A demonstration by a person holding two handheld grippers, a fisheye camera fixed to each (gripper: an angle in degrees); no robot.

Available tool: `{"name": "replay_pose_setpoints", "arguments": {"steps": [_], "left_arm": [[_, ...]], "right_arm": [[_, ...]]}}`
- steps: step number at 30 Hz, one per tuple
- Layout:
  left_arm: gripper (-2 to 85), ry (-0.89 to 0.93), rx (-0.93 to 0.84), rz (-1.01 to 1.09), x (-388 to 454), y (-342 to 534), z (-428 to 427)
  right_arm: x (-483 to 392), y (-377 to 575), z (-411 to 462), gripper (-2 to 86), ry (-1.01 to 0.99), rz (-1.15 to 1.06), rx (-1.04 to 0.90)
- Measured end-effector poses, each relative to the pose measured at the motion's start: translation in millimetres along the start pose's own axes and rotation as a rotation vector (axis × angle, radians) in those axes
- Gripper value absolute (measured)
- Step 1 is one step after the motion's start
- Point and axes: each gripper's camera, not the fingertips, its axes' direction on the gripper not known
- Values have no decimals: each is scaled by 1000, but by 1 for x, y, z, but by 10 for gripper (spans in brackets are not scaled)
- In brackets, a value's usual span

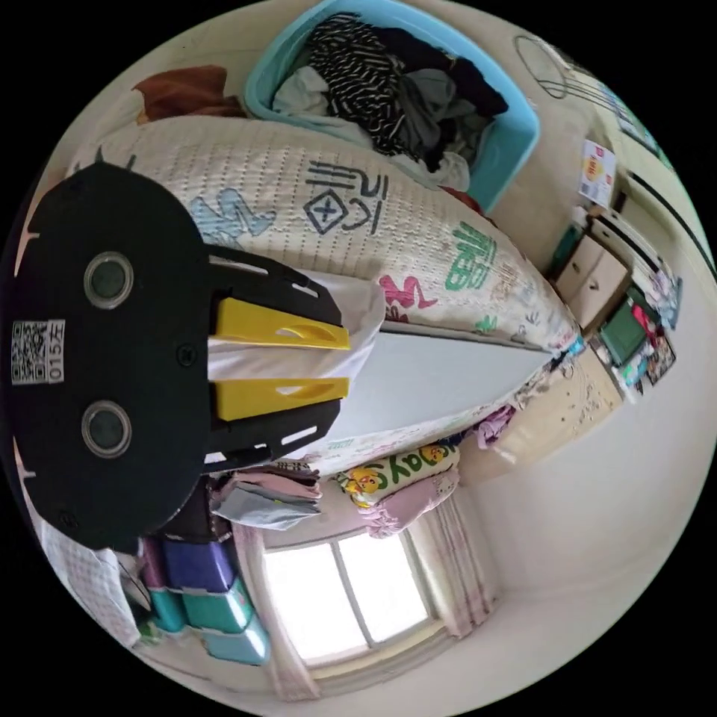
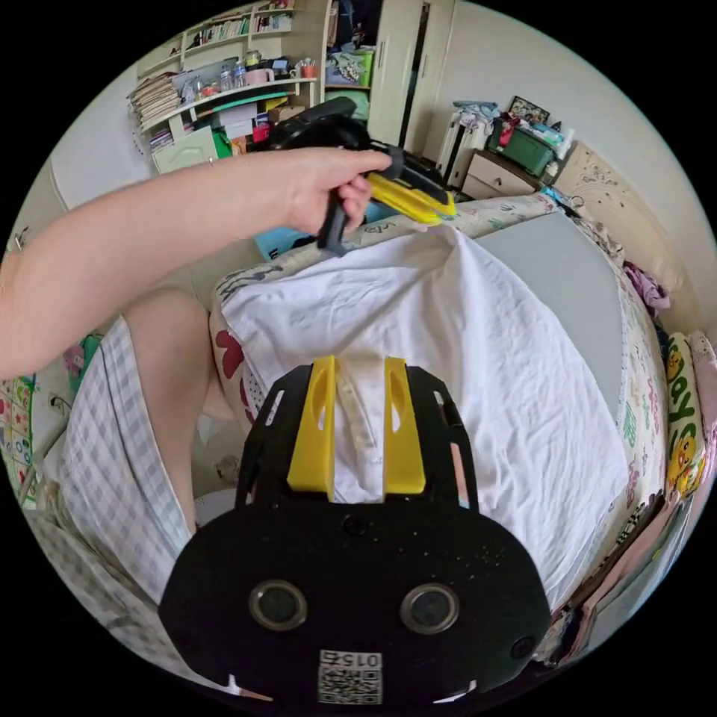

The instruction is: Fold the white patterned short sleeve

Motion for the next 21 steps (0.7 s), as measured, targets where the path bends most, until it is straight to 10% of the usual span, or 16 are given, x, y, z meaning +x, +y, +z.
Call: {"name": "replay_pose_setpoints", "arguments": {"steps": [21], "left_arm": [[-6, -441, -109, 246, 24, -49, 29]], "right_arm": [[16, 47, 74, 53, -191, 7, 45]]}}
